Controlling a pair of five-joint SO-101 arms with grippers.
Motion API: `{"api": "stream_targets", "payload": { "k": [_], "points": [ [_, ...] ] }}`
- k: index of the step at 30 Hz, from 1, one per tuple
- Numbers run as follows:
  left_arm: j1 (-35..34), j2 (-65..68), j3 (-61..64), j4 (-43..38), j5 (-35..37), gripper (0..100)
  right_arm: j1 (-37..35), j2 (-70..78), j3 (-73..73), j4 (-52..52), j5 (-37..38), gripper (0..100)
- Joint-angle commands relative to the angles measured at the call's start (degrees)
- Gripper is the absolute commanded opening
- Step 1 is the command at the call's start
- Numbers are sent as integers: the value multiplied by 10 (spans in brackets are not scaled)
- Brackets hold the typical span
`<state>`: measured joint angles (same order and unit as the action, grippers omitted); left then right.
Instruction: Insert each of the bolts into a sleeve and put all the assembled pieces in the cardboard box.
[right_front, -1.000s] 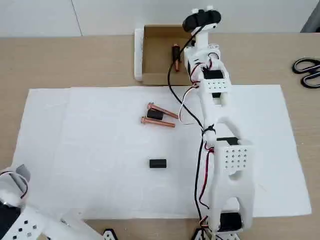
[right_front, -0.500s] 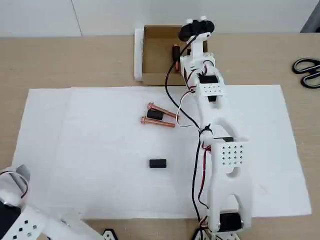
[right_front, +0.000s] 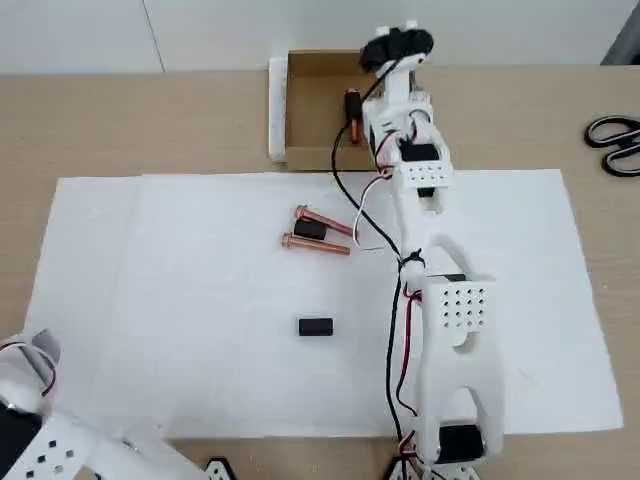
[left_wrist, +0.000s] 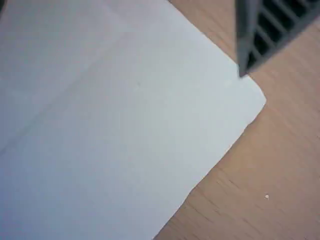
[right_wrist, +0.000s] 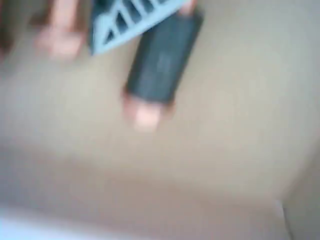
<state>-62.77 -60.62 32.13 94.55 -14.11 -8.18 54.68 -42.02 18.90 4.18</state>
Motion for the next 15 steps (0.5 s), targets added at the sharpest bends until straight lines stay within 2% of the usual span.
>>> {"api": "stream_targets", "payload": {
  "k": [1,15],
  "points": [
    [1,-5,-24,1,-2,306,-6,-17,-78,36,4,216],
    [1,-5,-23,1,2,306,-31,-177,-303,490,1,216]
  ]
}}
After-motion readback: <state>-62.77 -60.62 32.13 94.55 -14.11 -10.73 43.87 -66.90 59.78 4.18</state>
